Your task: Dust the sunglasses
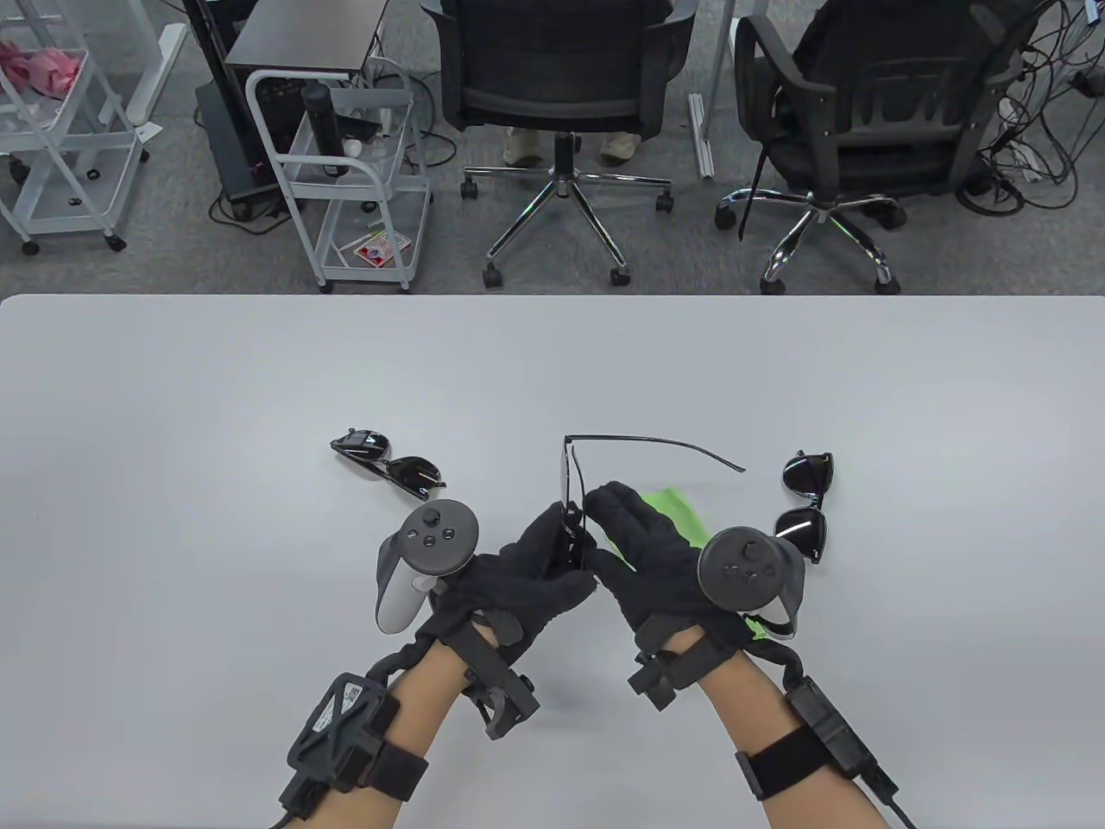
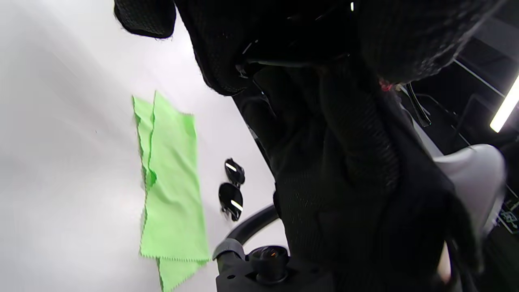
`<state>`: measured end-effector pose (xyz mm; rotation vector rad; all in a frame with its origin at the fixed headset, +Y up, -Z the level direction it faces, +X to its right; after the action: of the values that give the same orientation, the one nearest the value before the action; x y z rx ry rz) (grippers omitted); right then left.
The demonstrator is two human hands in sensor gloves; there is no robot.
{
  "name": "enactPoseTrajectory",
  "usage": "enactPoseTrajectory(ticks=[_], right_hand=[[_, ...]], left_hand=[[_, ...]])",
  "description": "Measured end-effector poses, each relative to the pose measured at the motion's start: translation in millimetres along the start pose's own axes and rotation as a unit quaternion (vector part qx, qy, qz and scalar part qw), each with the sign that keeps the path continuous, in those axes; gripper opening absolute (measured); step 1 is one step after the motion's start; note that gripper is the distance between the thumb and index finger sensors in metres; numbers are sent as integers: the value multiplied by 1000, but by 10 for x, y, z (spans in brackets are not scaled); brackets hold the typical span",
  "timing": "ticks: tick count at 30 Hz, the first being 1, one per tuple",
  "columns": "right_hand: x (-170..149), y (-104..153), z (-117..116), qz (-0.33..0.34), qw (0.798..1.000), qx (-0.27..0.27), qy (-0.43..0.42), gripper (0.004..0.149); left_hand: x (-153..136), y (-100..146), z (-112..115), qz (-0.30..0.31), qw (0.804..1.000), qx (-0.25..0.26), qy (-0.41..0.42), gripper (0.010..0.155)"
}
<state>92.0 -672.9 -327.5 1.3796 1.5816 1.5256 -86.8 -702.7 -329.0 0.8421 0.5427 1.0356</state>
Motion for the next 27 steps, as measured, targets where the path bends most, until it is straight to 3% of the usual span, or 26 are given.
enactPoseTrajectory(ticks=[5, 10, 16, 21, 24, 26, 27], right_hand=[[-247, -15, -1, -46, 976, 26, -209, 51], [-323, 8, 116, -59, 982, 8, -178, 42], [-381, 14, 108, -63, 972, 33, -222, 42], [-377, 2, 85, -61, 972, 39, -225, 43], [-399, 3, 133, -64, 977, 34, -199, 53], [-427, -10, 185, -60, 992, 49, -98, 56], [-454, -11, 221, -64, 996, 56, -8, 56]], left_hand=[[32, -20, 49, 8, 1000, -14, -23, 92], [-16, 7, -95, 7, 1000, 0, 28, 93], [-90, 67, -339, 15, 991, 39, 130, 93], [-89, 72, -366, 17, 992, 40, 122, 93], [-79, 88, -394, 13, 994, 53, 93, 93], [-91, 109, -443, 4, 995, 74, 67, 93], [-110, 123, -478, -4, 995, 91, 51, 93]])
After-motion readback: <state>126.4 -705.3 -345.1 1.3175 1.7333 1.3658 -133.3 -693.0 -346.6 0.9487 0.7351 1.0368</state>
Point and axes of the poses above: the tracker on the back of each hand, its own x axis roughly to the thumb side, its own y axis roughly from the fingertips to the wrist, z = x × y, the point moved 5 cm from there along -y, roughly from the wrist to the fingertips, and after that the axes turned 5 degrees about -z, right-handed, at the moved point
